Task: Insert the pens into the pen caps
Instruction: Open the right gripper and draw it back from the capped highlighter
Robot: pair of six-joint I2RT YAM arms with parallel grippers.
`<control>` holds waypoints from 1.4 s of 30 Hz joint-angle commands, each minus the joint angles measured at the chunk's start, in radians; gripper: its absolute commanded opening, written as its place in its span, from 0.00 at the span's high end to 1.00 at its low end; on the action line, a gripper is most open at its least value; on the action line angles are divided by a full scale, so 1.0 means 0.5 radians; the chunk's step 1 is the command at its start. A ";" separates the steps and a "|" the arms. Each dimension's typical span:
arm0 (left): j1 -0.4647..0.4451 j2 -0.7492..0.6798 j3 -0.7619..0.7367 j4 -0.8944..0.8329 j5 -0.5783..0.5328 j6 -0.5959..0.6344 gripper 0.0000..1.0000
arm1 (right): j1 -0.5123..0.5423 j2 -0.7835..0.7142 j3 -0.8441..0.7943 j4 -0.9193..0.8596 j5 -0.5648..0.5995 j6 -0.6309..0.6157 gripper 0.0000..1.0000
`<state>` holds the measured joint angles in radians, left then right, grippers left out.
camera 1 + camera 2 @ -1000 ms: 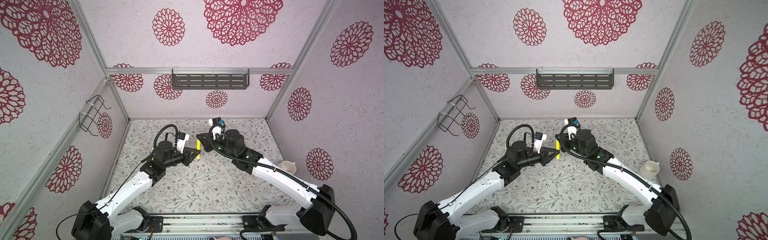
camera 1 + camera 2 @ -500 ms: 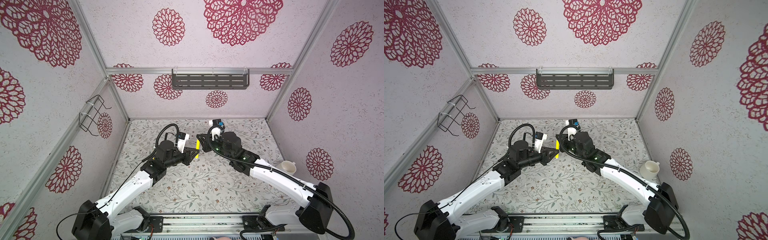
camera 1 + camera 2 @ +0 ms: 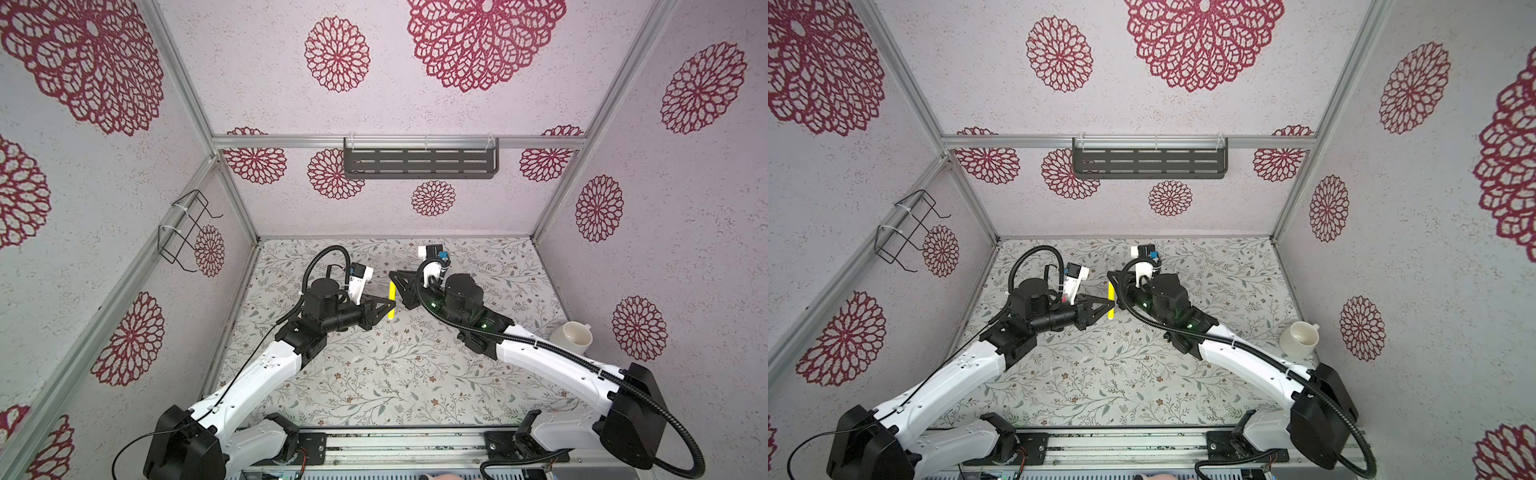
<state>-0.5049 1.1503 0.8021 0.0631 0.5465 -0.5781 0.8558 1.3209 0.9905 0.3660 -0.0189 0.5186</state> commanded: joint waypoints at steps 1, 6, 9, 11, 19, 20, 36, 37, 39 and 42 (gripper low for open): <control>0.235 -0.101 0.098 0.610 -0.450 -0.165 1.00 | 0.180 -0.046 -0.177 -0.415 -0.471 0.042 1.00; 0.261 -0.116 0.123 0.580 -0.450 -0.142 1.00 | 0.195 -0.037 -0.167 -0.447 -0.450 0.033 1.00; 0.262 -0.094 0.131 0.534 -0.430 -0.114 1.00 | 0.193 -0.016 -0.060 -0.571 -0.379 -0.025 1.00; 0.260 -0.046 0.142 0.448 -0.392 -0.081 1.00 | 0.185 0.021 0.073 -0.721 -0.318 -0.100 0.95; 0.247 0.049 -0.041 0.225 -0.389 0.005 1.00 | -0.107 0.048 0.627 -1.096 -0.754 -0.425 0.03; 0.240 0.059 -0.048 0.159 -0.412 0.038 1.00 | -0.150 0.015 0.659 -1.107 -0.779 -0.450 0.01; 0.064 0.728 0.372 -0.632 -0.696 0.303 1.00 | -0.363 -0.302 0.678 -1.408 -0.371 -0.604 0.01; 0.053 0.793 0.421 -0.677 -0.724 0.308 1.00 | -0.368 -0.312 0.644 -1.385 -0.390 -0.601 0.01; 0.040 0.901 0.501 -0.751 -0.789 0.294 1.00 | -0.371 -0.334 0.599 -1.359 -0.385 -0.590 0.01; 0.040 1.043 0.585 -0.837 -0.880 0.250 1.00 | -0.386 -0.324 0.586 -1.420 -0.265 -0.588 0.01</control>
<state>-0.4831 1.6272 1.0649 -0.2665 0.1776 -0.4564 0.6708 1.1770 1.2755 -0.3302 -0.2184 0.2367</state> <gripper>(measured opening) 0.158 0.989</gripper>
